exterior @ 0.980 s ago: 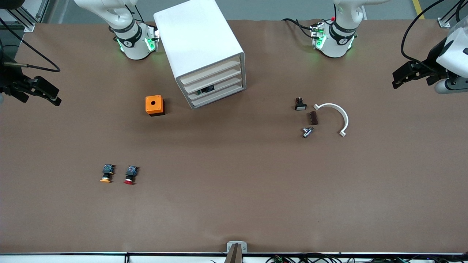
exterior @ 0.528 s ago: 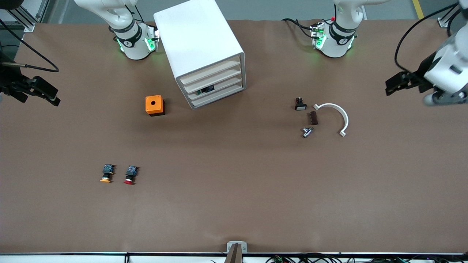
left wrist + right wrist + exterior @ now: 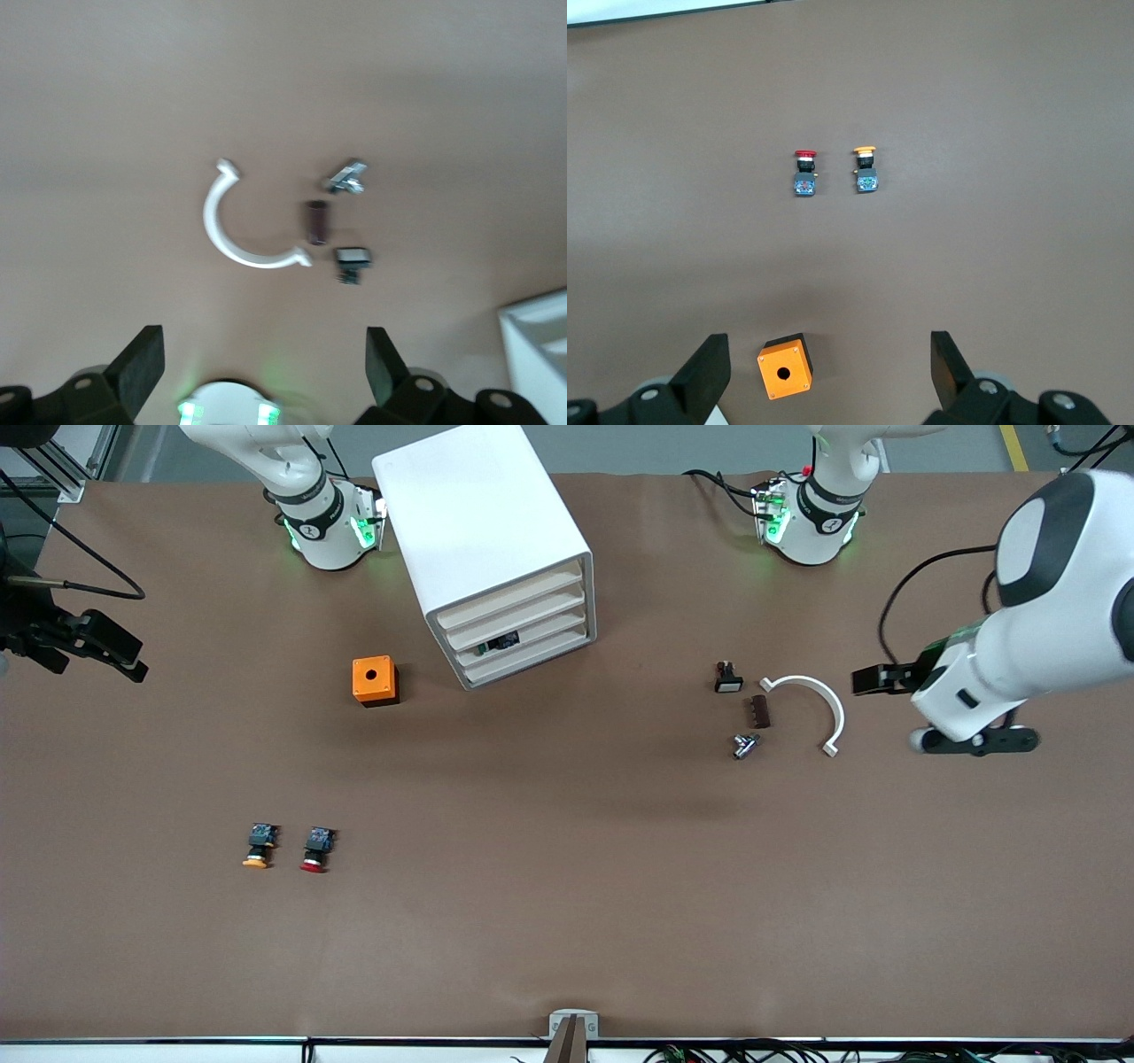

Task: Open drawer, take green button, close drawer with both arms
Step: 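Swing the left gripper across to the cabinet's drawer front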

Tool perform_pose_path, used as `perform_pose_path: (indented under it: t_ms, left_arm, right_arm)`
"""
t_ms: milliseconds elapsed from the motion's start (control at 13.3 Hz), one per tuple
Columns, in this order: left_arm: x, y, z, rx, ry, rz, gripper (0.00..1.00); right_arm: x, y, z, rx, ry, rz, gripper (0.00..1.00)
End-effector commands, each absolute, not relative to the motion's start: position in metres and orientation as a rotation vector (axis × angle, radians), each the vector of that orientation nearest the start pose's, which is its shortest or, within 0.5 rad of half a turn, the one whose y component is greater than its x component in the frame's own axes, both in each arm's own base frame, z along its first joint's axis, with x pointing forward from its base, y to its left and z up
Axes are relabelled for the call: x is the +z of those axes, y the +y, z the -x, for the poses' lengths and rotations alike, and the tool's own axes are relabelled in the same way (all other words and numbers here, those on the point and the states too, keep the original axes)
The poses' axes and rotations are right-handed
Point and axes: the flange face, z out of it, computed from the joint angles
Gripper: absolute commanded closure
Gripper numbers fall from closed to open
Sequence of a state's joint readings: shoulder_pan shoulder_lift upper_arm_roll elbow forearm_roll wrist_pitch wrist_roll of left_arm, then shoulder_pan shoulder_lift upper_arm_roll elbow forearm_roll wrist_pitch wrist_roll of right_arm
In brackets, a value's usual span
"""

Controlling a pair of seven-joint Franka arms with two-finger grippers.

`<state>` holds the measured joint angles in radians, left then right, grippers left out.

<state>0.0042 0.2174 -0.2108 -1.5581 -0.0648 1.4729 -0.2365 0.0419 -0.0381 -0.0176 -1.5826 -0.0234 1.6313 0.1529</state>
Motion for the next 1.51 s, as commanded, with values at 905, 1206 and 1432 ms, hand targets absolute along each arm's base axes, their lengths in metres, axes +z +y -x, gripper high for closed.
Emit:
perform_pose_path:
  t_ms: [905, 1206, 1432]
  left_arm:
    - [0.300, -0.316, -0.571, 0.808, -0.729, 2.757, 0.00]
    - [0.244, -0.385, -0.540, 0.764, -1.010, 2.604, 0.00]
    - [0.209, -0.436, -0.518, 0.695, -1.309, 2.495, 0.00]
  right_arm:
    - [0.648, 0.007, -0.547, -0.138, 0.204, 3.132, 0.00]
    - [0.649, 0.006, -0.547, -0.140, 0.209, 3.132, 0.00]
    - [0.648, 0.005, -0.548, -0.143, 0.212, 3.131, 0.00]
